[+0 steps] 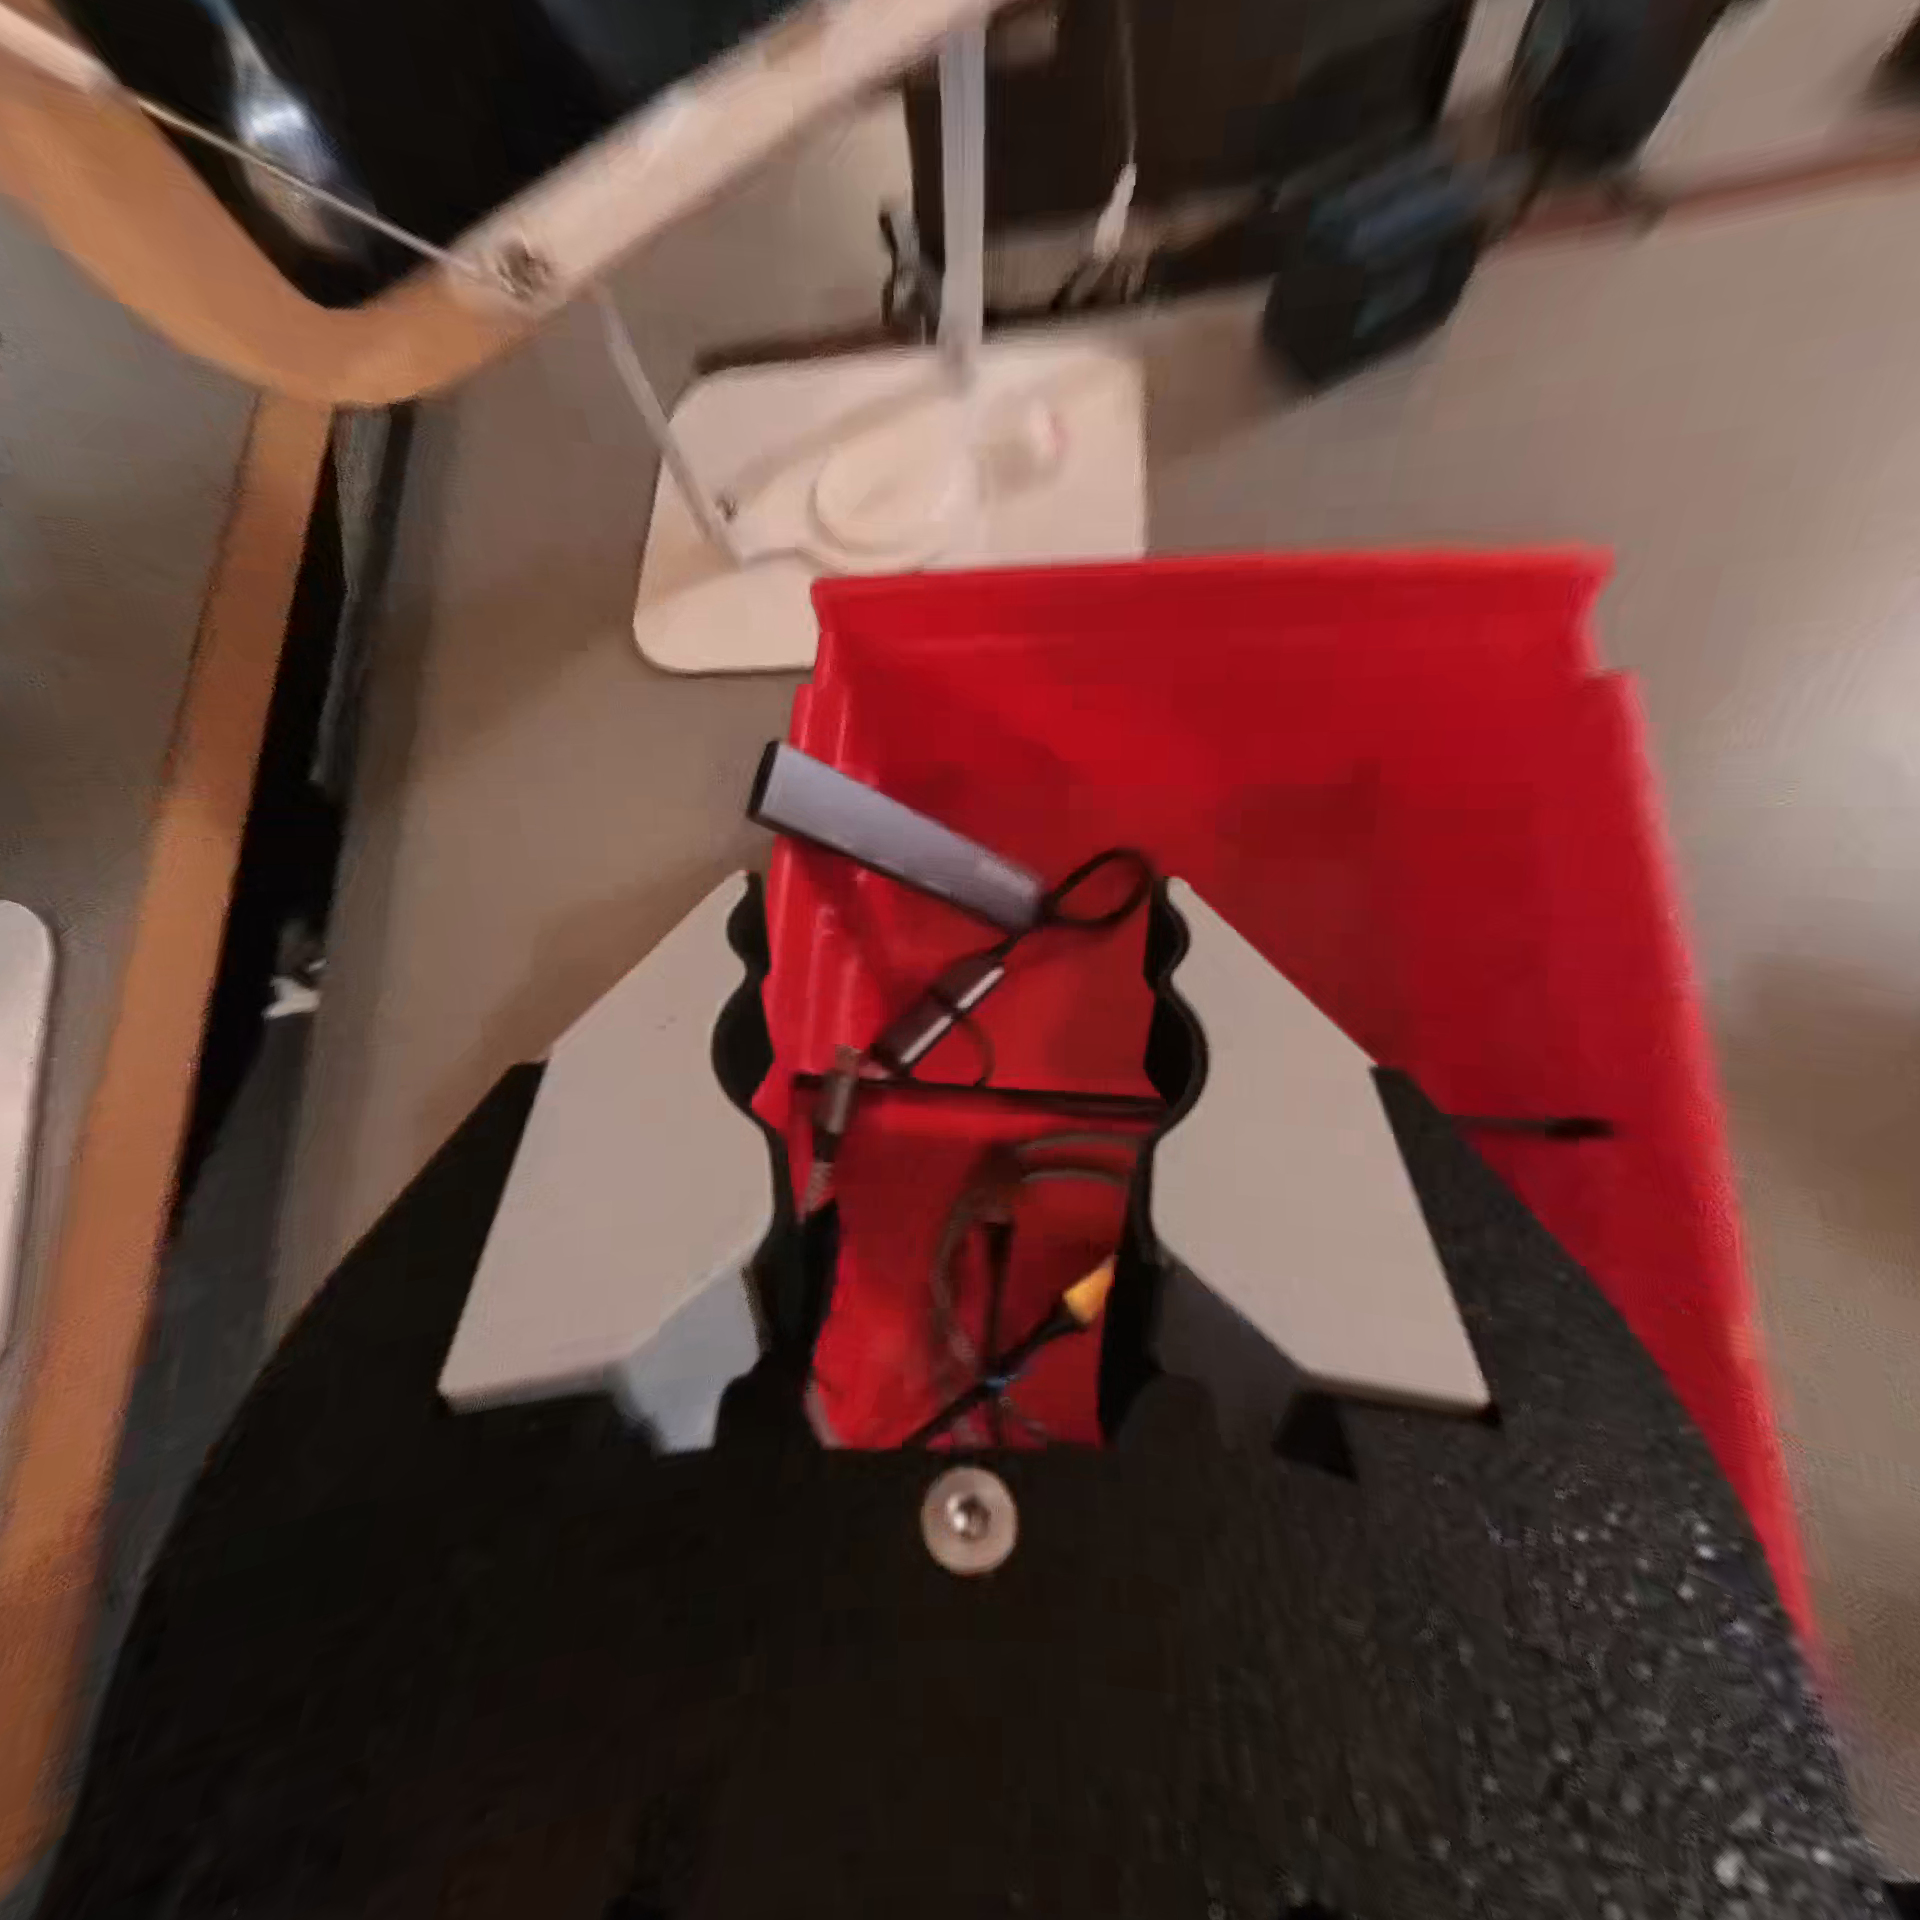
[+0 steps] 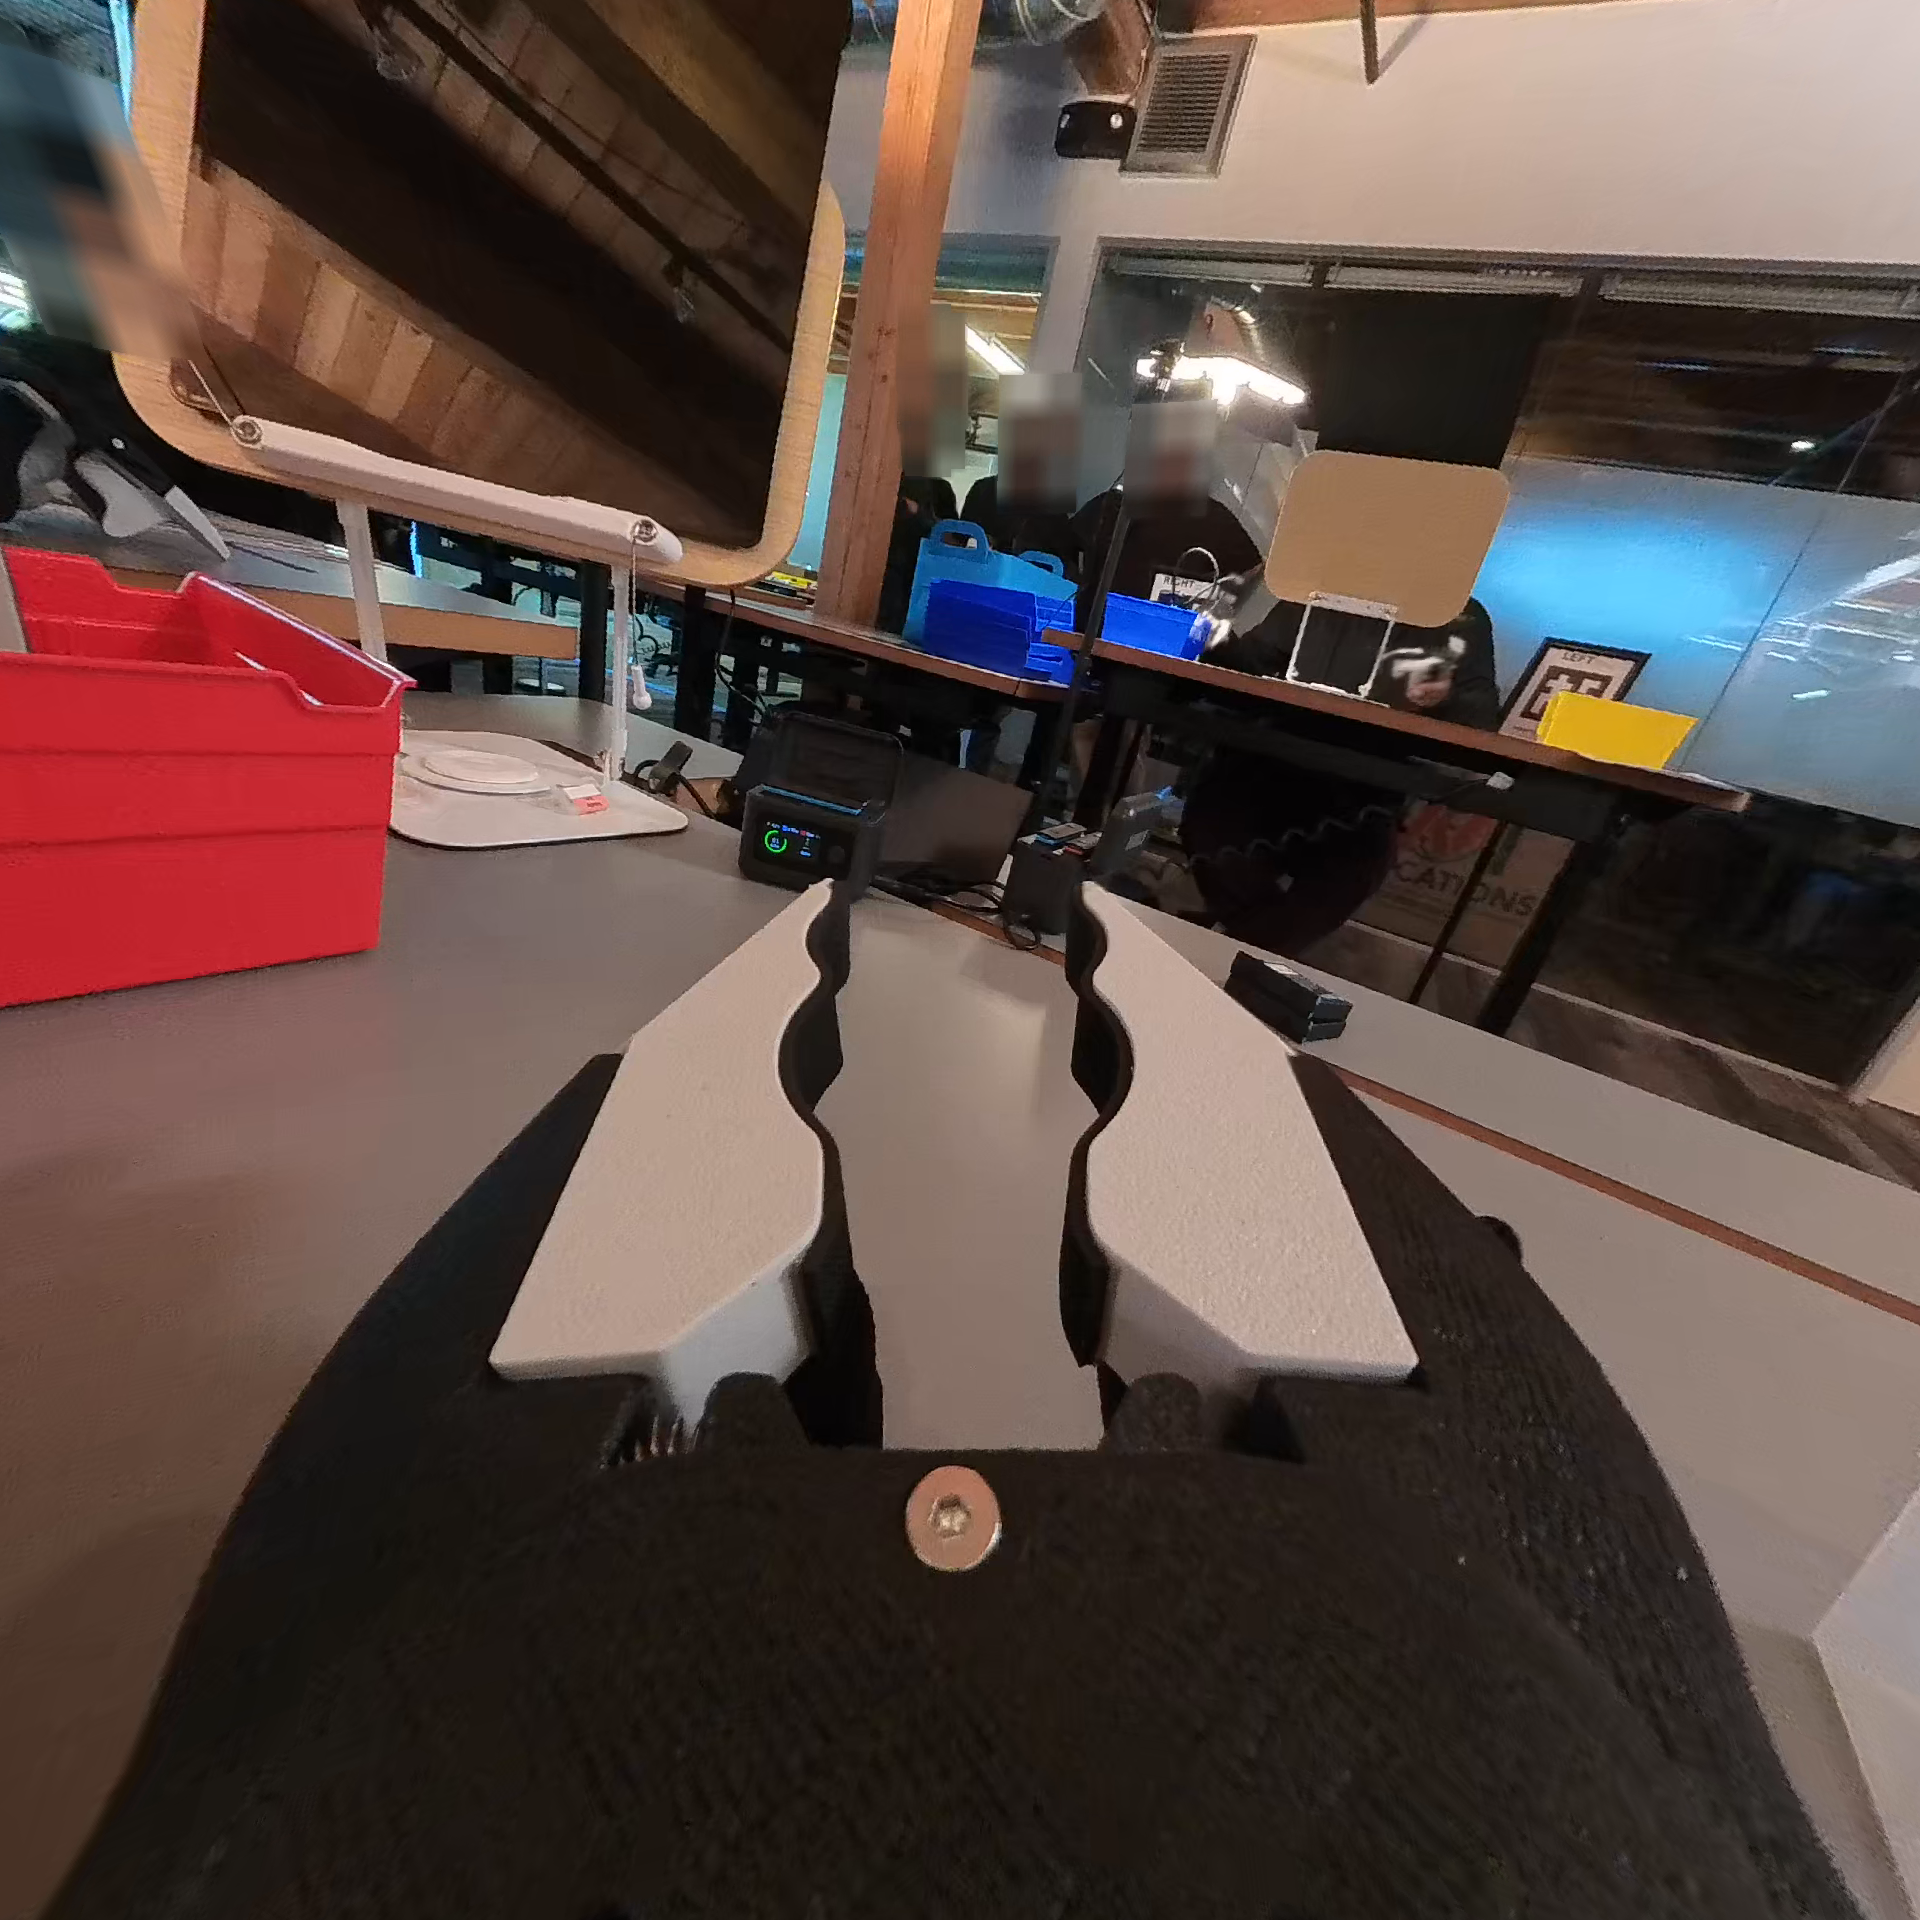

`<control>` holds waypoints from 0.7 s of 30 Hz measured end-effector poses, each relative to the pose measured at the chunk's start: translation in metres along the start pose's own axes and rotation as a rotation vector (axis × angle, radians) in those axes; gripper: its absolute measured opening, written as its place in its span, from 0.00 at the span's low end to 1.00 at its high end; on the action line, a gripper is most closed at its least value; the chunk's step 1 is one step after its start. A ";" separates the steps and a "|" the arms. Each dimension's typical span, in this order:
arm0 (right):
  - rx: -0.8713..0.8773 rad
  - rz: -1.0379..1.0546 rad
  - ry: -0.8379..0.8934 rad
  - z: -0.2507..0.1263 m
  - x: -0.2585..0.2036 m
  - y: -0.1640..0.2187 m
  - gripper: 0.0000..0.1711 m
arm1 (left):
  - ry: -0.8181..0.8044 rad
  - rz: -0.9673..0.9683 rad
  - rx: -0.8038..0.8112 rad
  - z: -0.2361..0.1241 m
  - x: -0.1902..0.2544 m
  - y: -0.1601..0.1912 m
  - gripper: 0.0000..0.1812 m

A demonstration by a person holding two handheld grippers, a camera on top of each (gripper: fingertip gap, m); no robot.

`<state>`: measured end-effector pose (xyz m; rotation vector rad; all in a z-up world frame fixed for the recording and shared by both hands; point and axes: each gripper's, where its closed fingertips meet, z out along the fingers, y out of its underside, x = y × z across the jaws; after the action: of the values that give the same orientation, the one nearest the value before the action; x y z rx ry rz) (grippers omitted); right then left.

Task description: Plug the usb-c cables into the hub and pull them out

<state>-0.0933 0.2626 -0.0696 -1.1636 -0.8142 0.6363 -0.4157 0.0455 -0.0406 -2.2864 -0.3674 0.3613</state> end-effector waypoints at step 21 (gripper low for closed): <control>0.016 -0.006 -0.045 0.000 -0.007 -0.002 0.23 | -0.092 1.588 -0.775 0.091 -0.025 0.054 0.10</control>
<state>-0.0979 0.2563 -0.0691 -1.1357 -0.8490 0.6649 -0.4638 0.0608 -0.1368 -2.7981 1.6494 1.2200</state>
